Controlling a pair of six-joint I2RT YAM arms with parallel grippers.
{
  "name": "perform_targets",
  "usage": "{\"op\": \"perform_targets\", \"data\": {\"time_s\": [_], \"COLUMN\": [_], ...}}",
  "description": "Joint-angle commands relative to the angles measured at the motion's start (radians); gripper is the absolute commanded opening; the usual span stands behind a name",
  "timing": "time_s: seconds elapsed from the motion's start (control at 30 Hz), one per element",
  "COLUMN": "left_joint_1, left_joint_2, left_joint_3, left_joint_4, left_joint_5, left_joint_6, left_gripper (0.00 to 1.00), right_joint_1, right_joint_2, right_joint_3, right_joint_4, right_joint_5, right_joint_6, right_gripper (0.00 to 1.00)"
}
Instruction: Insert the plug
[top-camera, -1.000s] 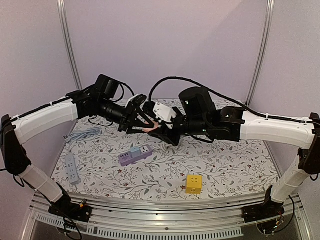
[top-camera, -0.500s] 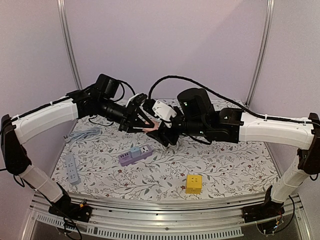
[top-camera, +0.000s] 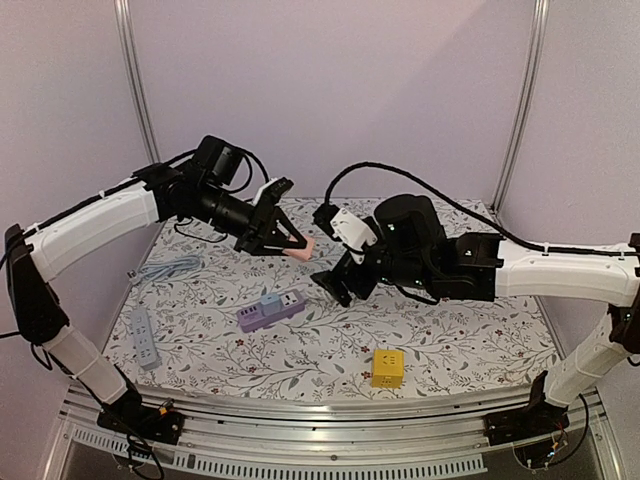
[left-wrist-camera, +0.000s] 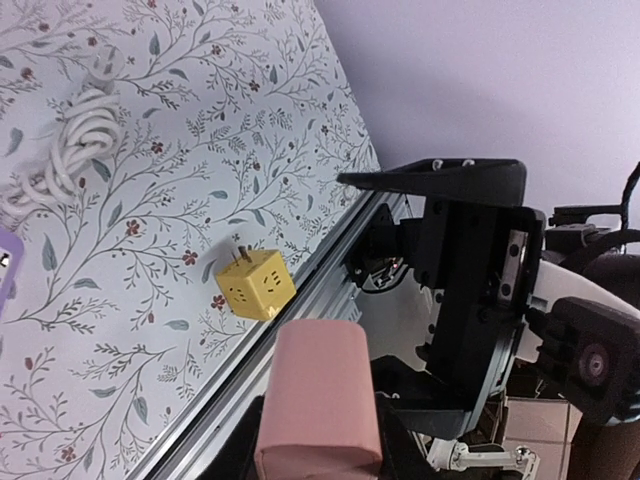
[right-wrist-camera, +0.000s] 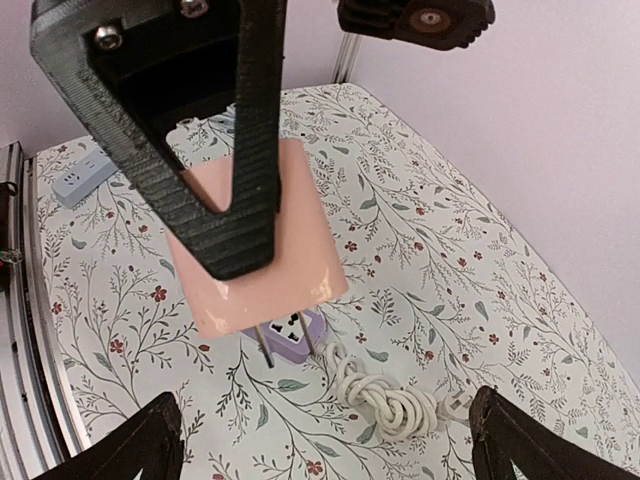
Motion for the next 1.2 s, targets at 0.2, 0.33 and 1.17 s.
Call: {"op": "perform_targets", "data": {"time_s": [0.2, 0.33, 1.17], "left_joint_1": [-0.008, -0.014, -0.045], "left_joint_2": [0.062, 0.083, -0.051], "left_joint_3": [0.088, 0.130, 0.058], "left_joint_4": [-0.161, -0.208, -0.299], "left_joint_5": [-0.144, -0.206, -0.615], "left_joint_6": [0.128, 0.170, 0.507], "left_gripper": [0.00, 0.00, 0.00], "right_joint_1": [0.000, 0.001, 0.000], "right_joint_2": [-0.192, -0.206, -0.155], "right_joint_3": [-0.125, -0.128, -0.118], "right_joint_4": [-0.074, -0.117, -0.190], "right_joint_5": [0.012, 0.013, 0.034], "right_joint_6": [0.180, 0.195, 0.206], "right_gripper": [0.99, 0.99, 0.99]}}
